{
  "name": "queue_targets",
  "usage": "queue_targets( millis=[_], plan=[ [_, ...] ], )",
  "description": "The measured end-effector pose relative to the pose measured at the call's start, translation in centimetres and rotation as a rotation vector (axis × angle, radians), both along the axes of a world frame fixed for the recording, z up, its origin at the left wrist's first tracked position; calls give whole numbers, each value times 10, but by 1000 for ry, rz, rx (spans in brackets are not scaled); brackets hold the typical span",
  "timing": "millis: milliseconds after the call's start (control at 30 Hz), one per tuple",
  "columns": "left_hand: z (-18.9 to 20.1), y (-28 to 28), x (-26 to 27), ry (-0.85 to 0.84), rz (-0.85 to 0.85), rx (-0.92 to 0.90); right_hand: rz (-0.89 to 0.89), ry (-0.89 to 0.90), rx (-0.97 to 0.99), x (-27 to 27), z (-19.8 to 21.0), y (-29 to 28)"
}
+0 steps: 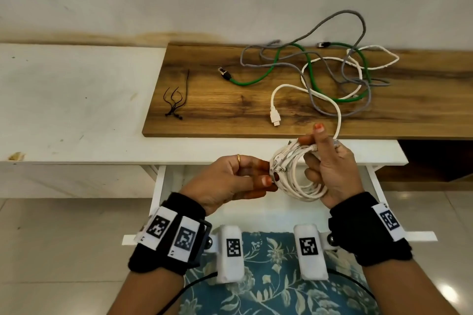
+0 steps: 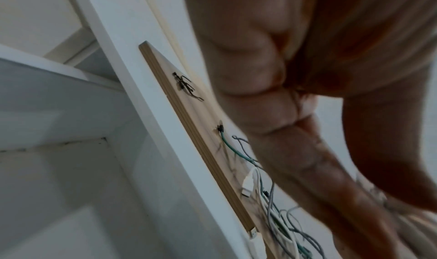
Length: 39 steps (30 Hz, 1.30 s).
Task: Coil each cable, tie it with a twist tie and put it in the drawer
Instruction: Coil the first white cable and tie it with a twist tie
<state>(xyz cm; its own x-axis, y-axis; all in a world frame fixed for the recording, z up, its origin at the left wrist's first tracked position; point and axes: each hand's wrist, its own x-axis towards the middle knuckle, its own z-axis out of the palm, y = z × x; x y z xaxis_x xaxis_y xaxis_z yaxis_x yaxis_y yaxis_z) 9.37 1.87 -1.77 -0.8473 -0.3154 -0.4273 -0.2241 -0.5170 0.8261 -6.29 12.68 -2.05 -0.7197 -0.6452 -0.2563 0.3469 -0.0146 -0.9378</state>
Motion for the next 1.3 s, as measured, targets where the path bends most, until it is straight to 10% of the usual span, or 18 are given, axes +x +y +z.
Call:
queue_targets(
  millis=[667, 933, 1300],
  plan=[
    [-1, 14, -18, -152, 325, -348, 57, 493, 178, 9, -15, -7],
    [-12, 18, -24, -226, 133, -929, 113, 545, 225, 9, -21, -6],
    [-15, 10, -25, -147, 80, -414, 67, 326, 136, 12, -17, -8]
  ],
)
